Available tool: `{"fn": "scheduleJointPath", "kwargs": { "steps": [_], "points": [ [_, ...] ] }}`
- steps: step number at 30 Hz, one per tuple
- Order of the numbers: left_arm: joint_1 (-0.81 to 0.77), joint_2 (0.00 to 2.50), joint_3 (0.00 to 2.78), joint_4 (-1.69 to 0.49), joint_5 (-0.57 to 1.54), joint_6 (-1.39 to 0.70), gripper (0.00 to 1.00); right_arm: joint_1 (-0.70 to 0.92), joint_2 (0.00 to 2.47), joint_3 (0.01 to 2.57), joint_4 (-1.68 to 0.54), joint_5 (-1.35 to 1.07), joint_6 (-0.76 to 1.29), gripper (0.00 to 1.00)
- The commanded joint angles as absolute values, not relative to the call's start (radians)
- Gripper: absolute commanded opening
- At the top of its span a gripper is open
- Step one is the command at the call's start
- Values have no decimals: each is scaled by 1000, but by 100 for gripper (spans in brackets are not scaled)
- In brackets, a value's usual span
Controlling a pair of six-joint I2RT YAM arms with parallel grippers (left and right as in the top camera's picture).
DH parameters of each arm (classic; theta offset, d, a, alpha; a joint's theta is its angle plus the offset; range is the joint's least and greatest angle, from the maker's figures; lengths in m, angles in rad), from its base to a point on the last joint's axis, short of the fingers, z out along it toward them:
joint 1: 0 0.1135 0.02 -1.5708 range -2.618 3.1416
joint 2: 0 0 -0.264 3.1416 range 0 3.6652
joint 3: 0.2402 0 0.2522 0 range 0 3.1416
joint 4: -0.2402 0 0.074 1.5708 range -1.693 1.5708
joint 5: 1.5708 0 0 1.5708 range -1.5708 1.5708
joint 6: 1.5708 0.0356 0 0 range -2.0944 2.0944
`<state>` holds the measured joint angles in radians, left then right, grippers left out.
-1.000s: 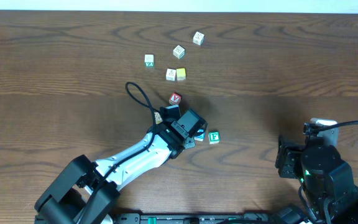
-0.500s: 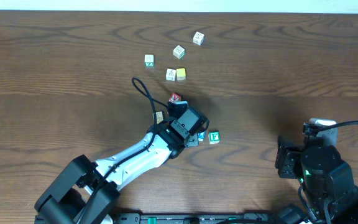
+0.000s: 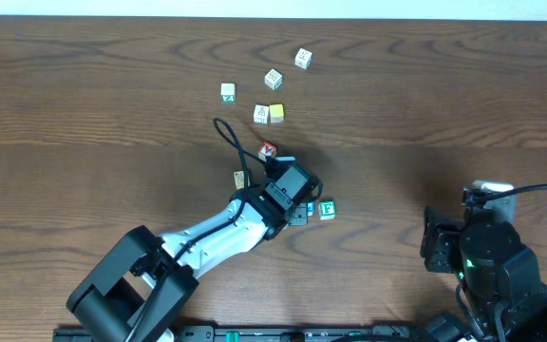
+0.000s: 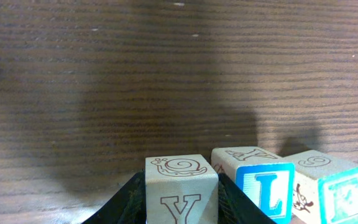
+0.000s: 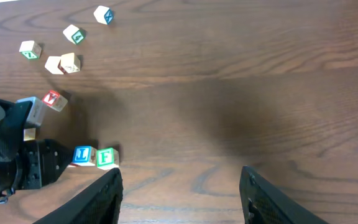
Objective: Lift 3 blocks
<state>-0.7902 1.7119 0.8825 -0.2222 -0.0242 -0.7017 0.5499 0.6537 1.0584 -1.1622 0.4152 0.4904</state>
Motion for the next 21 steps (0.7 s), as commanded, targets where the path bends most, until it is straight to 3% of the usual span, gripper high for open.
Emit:
{"fn": "scheduleJointPath", "kwargs": {
  "steps": [1, 4, 5, 9, 21],
  "points": [
    [-791, 1760, 881, -230, 8, -684, 34, 547, 656, 1055, -1163, 418, 505, 58],
    [-791, 1760, 881, -229, 8, -684, 36, 547, 656, 1055, -1163, 418, 505, 58],
    [-791, 1760, 881, -230, 8, -684, 41, 547, 656, 1055, -1163, 418, 505, 58],
    [-791, 1758, 881, -231, 8, -684, 47, 547, 656, 1055, -1162, 418, 505, 58],
    [-791, 1745, 881, -257, 7, -684, 47, 547, 656, 1055, -1162, 418, 505, 59]
  ]
}}
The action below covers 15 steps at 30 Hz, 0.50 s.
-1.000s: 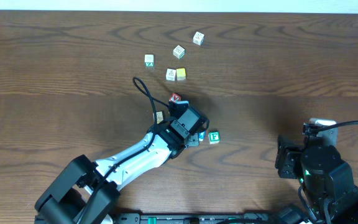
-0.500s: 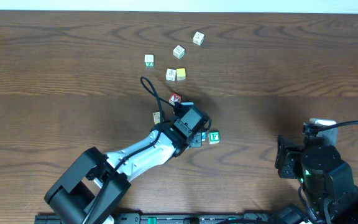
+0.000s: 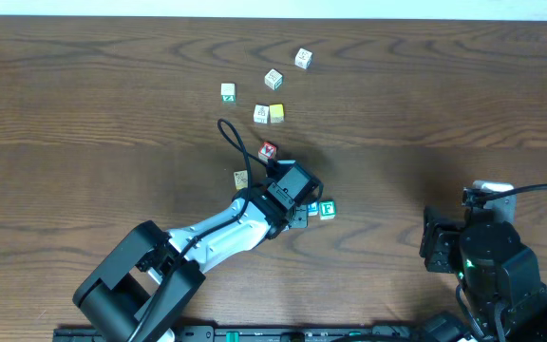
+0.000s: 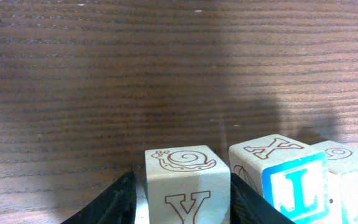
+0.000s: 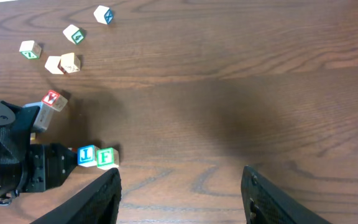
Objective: Lift 3 blocks
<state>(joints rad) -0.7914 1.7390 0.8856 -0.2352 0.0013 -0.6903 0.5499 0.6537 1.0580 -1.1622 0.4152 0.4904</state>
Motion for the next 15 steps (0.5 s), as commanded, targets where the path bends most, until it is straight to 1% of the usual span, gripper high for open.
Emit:
{"fn": "scheduleJointPath", "kwargs": {
  "steps": [1, 7, 15],
  "points": [
    [-791, 1741, 881, -257, 7, -684, 47, 547, 656, 1055, -1162, 418, 505, 59],
    [-791, 1671, 881, -301, -51, -680, 50, 547, 656, 1055, -1162, 418, 505, 59],
    [-791, 1518, 881, -347, -90, -647, 59, 547, 656, 1055, -1161, 418, 505, 60]
  ]
}}
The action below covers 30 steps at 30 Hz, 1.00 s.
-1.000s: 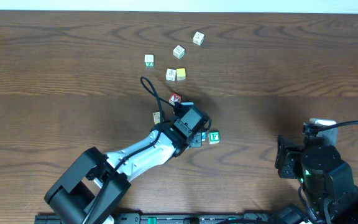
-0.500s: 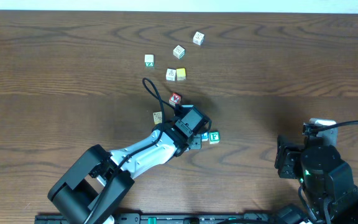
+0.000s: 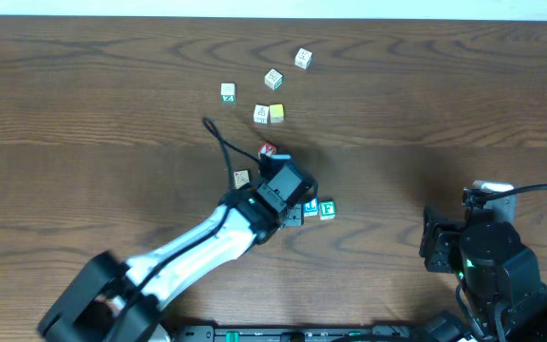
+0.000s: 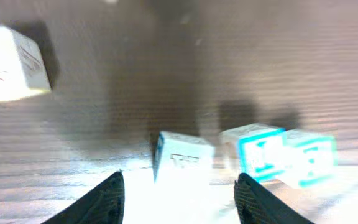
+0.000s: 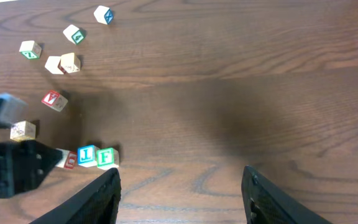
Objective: Lift 3 blocks
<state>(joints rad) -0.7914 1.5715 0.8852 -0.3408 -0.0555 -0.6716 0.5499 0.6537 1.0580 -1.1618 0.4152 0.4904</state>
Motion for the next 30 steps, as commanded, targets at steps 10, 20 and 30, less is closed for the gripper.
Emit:
{"fn": "scheduleJointPath", "kwargs": {
  "steps": [10, 20, 30],
  "points": [
    [-785, 1436, 881, -367, -164, -575, 53, 547, 713, 884, -1095, 384, 651, 31],
    [-689, 1442, 881, -448, -242, -569, 11, 547, 989, 757, -807, 275, 650, 1],
    [-667, 1476, 878, -459, -361, -505, 7, 546, 1224, 757, -717, 253, 649, 1]
  ]
}}
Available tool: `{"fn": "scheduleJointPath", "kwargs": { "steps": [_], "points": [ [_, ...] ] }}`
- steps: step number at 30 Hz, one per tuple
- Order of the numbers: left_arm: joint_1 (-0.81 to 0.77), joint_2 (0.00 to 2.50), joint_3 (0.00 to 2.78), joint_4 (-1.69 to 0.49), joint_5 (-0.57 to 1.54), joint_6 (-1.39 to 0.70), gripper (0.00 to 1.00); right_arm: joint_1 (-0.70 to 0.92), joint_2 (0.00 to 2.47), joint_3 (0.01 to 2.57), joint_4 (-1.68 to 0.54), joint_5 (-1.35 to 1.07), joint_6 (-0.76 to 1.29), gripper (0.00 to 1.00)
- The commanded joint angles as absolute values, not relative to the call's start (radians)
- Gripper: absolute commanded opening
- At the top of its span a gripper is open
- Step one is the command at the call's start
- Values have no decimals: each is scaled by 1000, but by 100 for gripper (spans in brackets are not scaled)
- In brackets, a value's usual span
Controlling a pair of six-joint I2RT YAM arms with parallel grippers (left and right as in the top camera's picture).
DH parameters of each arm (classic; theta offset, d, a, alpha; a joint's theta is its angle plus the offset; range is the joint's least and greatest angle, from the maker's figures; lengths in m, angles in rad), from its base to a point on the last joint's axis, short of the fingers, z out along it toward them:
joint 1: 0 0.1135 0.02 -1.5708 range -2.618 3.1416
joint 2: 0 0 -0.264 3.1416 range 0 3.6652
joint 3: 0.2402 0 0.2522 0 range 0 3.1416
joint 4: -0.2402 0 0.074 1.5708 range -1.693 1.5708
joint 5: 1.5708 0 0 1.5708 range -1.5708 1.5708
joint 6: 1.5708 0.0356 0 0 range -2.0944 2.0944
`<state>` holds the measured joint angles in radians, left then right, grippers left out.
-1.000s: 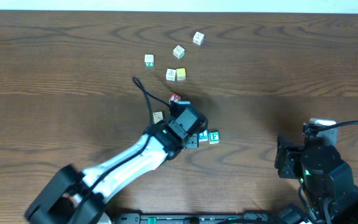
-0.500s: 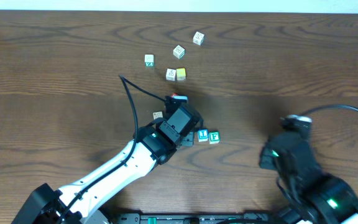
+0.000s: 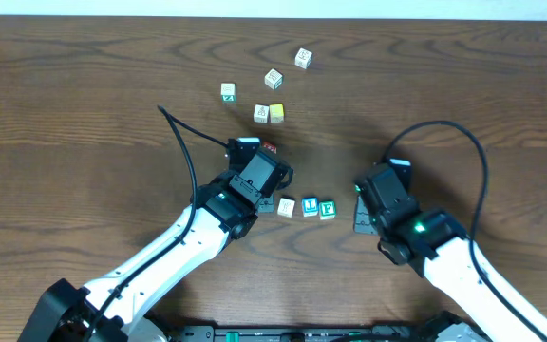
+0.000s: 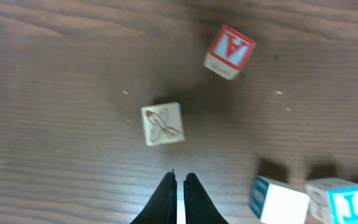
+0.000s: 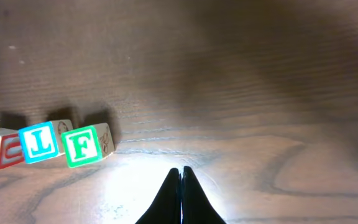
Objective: Lift 3 blocks
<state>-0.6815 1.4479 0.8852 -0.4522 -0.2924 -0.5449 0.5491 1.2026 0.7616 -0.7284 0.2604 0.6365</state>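
Three blocks stand in a row mid-table: a white and red block (image 3: 286, 206), a blue L block (image 3: 310, 207) and a green F block (image 3: 327, 209). In the right wrist view the blue L block (image 5: 39, 142) and the green F block (image 5: 82, 145) lie to the left. My left gripper (image 3: 266, 201) is shut on nothing just left of the row. In the left wrist view the left gripper (image 4: 179, 186) hangs near a block with a red drawing (image 4: 161, 123). My right gripper (image 3: 361, 220) is shut and empty, right of the F block.
A red A block (image 4: 229, 52) lies beyond the left gripper, with the red A block (image 3: 270, 148) also partly seen overhead. Several loose blocks are scattered at the back, among them a green-marked one (image 3: 228, 91) and a yellow one (image 3: 276, 113).
My left gripper has gone from open to shut and pulled back to the left of the row. The right arm has come from the near right corner to just right of the F block, now shut.
My left gripper held a Y block beside the L and F blocks, low at the table. Then it stood open with that block left in line with them. Now it is shut and drawn back, and the right arm has come in beside the row.
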Motion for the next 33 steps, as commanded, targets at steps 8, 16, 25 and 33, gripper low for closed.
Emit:
{"fn": "scheduleJointPath", "kwargs": {
  "steps": [8, 16, 25, 33],
  "points": [
    [-535, 1285, 940, -516, -441, -397, 7, 459, 1079, 764, -659, 223, 574, 1],
    [-425, 793, 1031, -587, -548, -326, 7, 245, 707, 818, -700, 177, 419, 1],
    [-247, 489, 1010, -907, -622, -580, 7, 59, 517, 818, -819, 112, 351, 1],
    [-231, 431, 683, -832, -505, -689, 7, 38, 585, 775, -846, 14, 355, 1]
  ]
}}
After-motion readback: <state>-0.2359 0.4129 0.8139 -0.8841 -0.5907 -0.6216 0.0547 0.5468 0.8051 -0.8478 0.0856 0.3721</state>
